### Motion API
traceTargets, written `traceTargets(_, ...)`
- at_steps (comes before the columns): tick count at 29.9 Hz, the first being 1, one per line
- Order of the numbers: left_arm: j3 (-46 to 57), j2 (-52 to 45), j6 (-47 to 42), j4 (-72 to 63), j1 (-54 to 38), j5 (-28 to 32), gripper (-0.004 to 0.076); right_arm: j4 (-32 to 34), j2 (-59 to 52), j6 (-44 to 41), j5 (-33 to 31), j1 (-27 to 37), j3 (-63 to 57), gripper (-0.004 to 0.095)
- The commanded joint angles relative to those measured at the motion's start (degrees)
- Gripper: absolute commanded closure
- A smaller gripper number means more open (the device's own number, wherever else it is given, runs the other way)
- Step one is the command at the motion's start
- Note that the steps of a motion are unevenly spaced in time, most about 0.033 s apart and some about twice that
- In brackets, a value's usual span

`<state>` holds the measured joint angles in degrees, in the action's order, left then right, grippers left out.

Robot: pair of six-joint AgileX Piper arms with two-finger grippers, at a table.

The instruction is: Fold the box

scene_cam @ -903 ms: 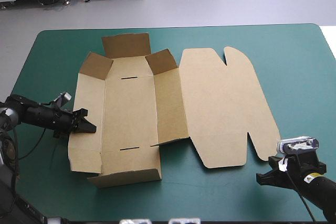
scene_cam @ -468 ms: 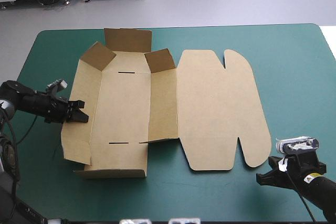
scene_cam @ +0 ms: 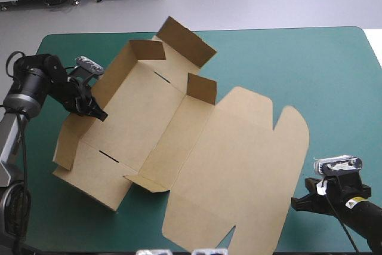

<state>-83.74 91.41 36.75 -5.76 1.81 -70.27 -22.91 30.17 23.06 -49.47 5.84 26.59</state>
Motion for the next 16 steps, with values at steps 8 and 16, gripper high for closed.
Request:
traceTargets(8, -4.3, -2.7, 0.5, 10.5, 16.8, 19.0, 0.0732, -1.6, 0.2, 0.2, 2.7, 0.0, 1.4, 0.0925)
traceTargets(16, -4.3, -2.7, 1.1, 25.3, 28.9, 29.9, 0.0732, -1.7, 0.2, 0.0, 2.6, 0.0, 1.4, 0.0925)
